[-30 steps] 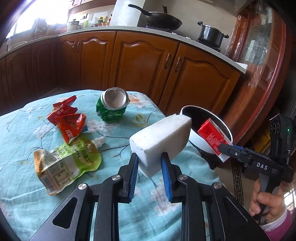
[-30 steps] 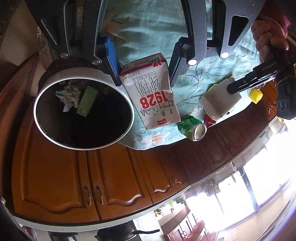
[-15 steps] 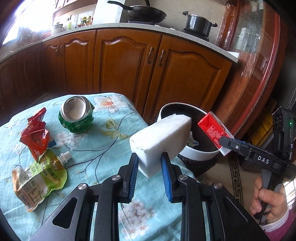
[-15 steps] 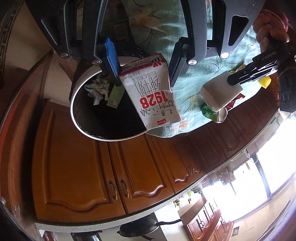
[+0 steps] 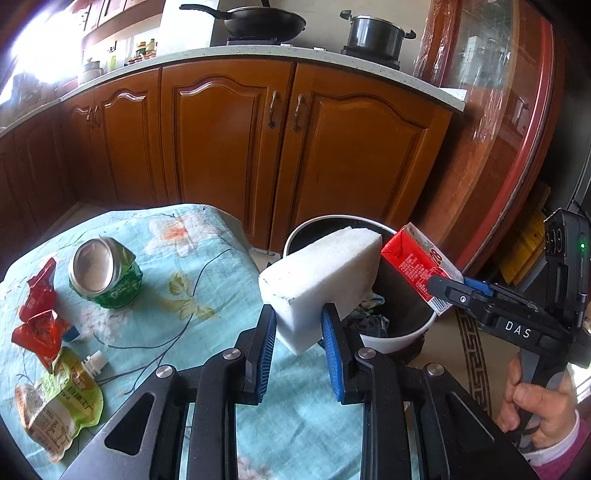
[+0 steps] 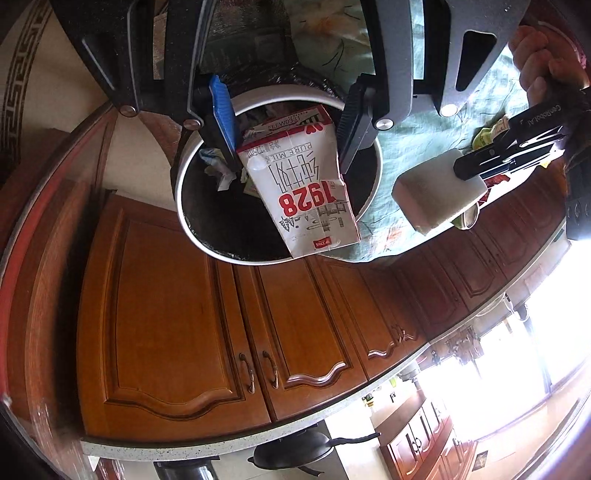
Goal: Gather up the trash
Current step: 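Carry the foam block and carton over the bin and open both grippers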
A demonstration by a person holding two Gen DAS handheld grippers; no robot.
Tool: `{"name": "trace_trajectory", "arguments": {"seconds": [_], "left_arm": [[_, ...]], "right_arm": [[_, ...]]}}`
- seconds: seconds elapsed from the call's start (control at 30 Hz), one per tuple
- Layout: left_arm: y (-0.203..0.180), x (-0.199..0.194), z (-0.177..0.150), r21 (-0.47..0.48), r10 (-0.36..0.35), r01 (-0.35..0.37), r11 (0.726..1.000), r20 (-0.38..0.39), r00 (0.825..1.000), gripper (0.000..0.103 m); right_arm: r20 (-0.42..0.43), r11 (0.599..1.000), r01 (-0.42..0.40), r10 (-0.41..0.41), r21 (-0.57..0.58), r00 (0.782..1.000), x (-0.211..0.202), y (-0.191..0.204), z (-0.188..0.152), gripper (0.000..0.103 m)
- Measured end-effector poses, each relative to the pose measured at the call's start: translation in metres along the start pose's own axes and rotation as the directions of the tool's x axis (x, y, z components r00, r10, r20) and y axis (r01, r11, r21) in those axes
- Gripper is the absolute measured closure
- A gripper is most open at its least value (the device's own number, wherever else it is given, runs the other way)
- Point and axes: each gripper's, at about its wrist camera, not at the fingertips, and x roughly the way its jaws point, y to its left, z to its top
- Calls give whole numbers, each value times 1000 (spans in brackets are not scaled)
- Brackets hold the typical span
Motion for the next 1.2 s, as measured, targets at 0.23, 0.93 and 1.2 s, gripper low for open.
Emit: {"name": "trace_trajectory", "arguments": {"seconds": [0.23,0.93,1.2], "left_arm": [[-14,28,18,19,-2,2,1000,-25,1000,78],[-23,72,27,3,0,0,1000,-87,996,48],[5,32,-4,-45,2,-5,999,-67,998,46]], "right_arm": [[-23,1000,19,-19,1,1000,12,-11,8,53],[-80,998,17,-12,54,997,34,-37,19,37],[-29,994,-51,54,93,998,16,-21,8,17]]}}
